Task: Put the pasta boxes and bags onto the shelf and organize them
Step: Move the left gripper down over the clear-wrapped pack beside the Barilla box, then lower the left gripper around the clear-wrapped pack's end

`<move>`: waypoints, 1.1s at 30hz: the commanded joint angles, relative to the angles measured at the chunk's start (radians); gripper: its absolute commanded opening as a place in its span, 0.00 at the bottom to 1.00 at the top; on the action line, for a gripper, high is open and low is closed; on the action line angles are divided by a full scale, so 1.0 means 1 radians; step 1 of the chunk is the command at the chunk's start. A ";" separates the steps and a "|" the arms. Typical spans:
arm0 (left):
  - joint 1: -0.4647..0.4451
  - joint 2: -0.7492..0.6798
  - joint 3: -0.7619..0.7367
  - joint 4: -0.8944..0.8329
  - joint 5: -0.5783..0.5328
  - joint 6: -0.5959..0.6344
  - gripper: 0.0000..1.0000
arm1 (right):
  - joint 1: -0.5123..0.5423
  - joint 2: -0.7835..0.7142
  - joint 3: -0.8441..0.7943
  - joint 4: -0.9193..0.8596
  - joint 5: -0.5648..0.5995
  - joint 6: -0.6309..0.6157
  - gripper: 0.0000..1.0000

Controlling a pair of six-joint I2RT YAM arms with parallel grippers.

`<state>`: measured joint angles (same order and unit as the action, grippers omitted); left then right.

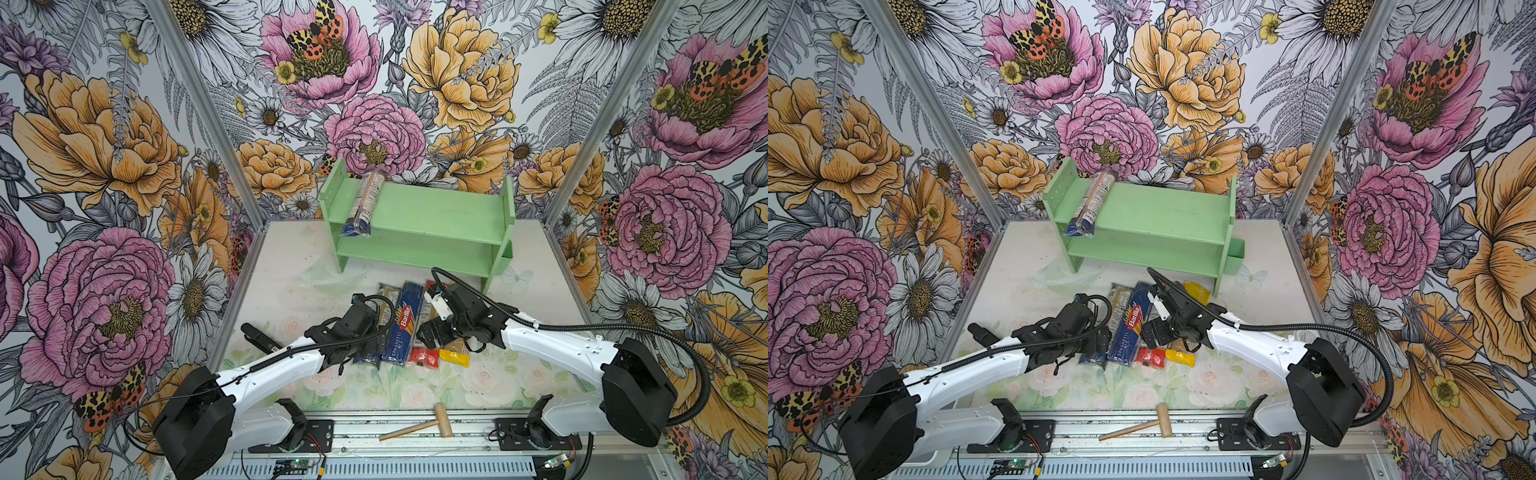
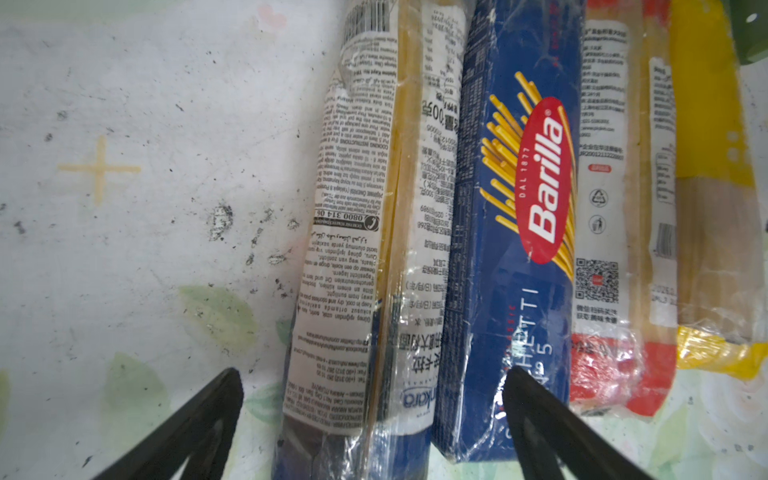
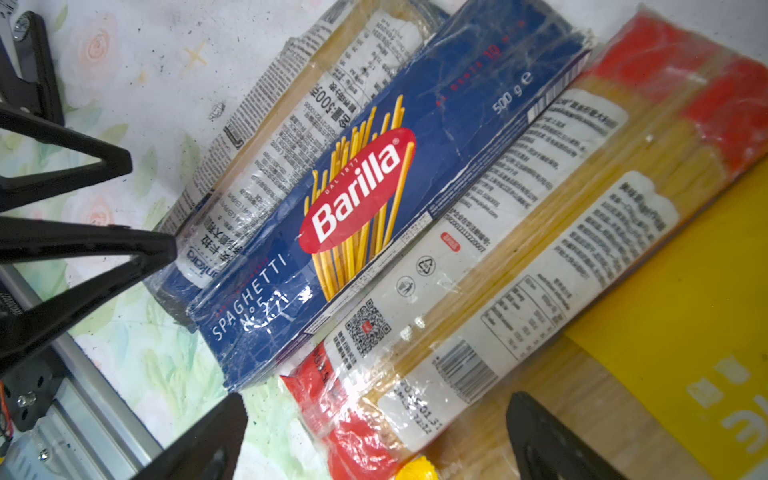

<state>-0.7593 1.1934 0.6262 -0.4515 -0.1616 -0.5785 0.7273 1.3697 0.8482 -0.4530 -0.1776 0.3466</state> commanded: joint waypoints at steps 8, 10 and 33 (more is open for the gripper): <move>-0.021 0.019 -0.021 0.046 0.016 -0.016 0.99 | -0.020 -0.102 -0.011 0.012 -0.087 -0.026 1.00; -0.022 0.021 -0.023 0.045 0.007 -0.016 0.99 | -0.027 -0.114 -0.017 0.013 -0.096 -0.025 1.00; -0.044 0.136 0.000 0.050 -0.014 -0.037 0.99 | -0.060 -0.163 -0.055 0.012 -0.126 -0.025 0.99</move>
<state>-0.7948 1.3182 0.6132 -0.4179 -0.1596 -0.5980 0.6758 1.2430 0.8047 -0.4538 -0.2939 0.3309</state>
